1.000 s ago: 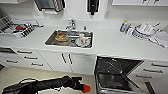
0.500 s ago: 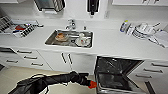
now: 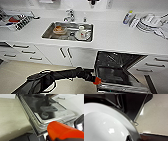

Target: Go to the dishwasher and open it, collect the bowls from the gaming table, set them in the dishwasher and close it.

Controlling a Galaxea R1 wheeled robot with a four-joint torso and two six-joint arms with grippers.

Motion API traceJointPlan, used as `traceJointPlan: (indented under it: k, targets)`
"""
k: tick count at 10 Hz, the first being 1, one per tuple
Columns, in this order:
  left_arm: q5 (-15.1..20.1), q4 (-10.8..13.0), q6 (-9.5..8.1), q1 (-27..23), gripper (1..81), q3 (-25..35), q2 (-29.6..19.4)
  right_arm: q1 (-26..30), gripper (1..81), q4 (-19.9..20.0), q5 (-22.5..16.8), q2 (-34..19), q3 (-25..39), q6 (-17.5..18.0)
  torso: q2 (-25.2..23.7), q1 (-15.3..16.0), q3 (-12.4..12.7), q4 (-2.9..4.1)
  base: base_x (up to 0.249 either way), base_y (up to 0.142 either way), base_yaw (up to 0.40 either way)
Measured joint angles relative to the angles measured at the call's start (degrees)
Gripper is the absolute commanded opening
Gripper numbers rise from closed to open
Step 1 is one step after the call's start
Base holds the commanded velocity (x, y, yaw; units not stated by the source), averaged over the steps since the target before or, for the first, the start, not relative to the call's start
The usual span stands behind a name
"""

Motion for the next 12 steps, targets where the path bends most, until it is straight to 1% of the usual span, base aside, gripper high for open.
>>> traceJointPlan:
  k: [2,4,6,9,12]
  targets:
    - [1.07,-0.02,-0.02,-2.08,1.0,-1.4,2.15,0.24,1.0,0.11,0.16,-0.02,0.04,0.0,0.04,0.02,-0.54,0.0,0.0,0.0,0.0]
    - [1.16,-0.35,-0.02,-5.18,1.0,-3.54,4.69,0.35,1.0,0.15,0.33,-0.02,0.22,0.02,0.04,0.02,-0.44,0.0,0.0,0.0,0.0]
    - [1.32,-0.94,-0.02,-7.06,1.0,-5.27,6.89,0.35,1.0,0.15,0.3,0.0,0.45,0.02,0.06,0.02,-0.44,0.0,0.0,0.0,0.0]
    - [1.55,-1.82,-0.02,-9.84,1.0,-7.83,11.56,0.33,1.0,0.17,0.28,0.0,0.5,0.02,0.06,0.04,-0.44,0.0,0.0,0.0,0.0]
    - [1.51,-2.06,-0.02,-10.63,1.0,-8.27,14.34,0.33,1.0,0.17,0.3,0.04,0.5,0.02,0.06,0.04,-0.44,0.0,0.0,0.0,0.0]
